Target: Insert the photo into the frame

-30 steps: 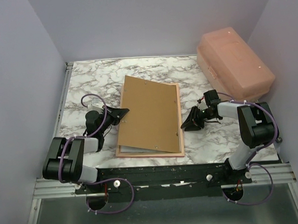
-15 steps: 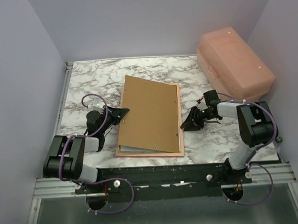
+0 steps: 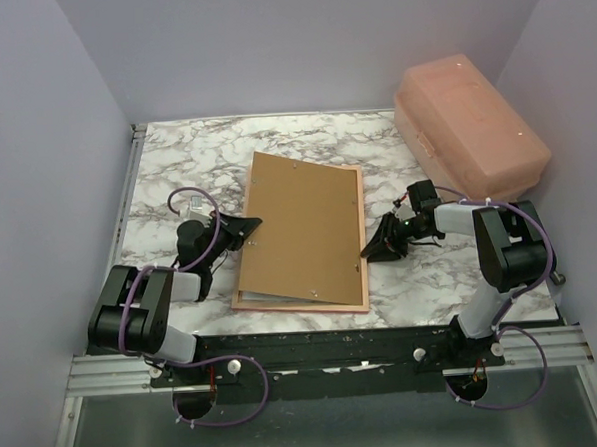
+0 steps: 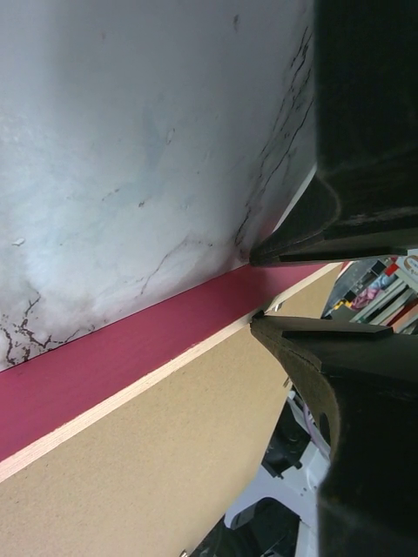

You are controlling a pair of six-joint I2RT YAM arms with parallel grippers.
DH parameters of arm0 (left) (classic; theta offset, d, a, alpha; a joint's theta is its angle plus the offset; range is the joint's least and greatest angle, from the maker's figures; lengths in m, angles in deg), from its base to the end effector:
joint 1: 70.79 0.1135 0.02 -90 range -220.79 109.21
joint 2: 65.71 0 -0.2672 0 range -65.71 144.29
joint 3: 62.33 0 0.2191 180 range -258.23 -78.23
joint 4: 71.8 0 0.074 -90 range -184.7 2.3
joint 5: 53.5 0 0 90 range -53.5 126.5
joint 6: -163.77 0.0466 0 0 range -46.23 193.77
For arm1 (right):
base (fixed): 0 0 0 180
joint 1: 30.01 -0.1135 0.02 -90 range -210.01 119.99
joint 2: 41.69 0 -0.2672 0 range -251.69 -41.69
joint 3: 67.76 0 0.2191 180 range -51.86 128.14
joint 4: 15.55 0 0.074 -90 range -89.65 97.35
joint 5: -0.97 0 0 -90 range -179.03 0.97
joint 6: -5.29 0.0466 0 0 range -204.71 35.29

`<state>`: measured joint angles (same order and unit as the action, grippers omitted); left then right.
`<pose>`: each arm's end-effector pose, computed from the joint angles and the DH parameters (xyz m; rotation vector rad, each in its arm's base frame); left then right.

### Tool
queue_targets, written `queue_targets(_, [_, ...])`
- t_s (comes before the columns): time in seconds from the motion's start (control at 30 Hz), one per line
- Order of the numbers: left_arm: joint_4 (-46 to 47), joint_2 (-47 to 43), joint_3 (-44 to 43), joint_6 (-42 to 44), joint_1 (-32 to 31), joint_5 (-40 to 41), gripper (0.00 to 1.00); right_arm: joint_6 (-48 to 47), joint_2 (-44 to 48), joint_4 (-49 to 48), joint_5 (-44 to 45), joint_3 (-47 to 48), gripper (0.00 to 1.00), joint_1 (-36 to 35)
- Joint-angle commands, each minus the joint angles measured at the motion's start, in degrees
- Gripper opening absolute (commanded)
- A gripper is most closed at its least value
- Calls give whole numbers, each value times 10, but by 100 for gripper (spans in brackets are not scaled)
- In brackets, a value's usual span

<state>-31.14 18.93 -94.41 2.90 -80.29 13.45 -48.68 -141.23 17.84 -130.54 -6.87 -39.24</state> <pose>0.2363 -0.0580 0.1815 -0.7181 1.8425 -1.3251 0.2605 0.0736 0.1366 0.5034 2.8629 1.1914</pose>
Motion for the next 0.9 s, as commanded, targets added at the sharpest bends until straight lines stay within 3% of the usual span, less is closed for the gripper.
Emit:
queue_targets(0.0, [-106, -23, -19, 66, -14, -24, 11, -12, -27, 13, 47, -22, 36, -3])
queue_targets(0.07, [-161, -34, -34, 91, -15, -26, 20, -13, -27, 13, 47, -22, 36, -3])
queue_targets(0.17, [-250, -52, -60, 127, -16, -22, 46, -14, -27, 13, 46, -21, 36, -3])
queue_targets(0.27, [-335, -64, -91, 169, -18, -12, 56, -14, -27, 13, 46, -20, 36, -3])
queue_targets(0.47, [-458, -61, -154, 235, -29, -4, 66, -14, -29, 12, 46, -19, 35, -3])
queue_targets(0.87, [-628, 22, -284, 308, -100, 43, 69, -18, -37, 11, 45, -23, 35, -3])
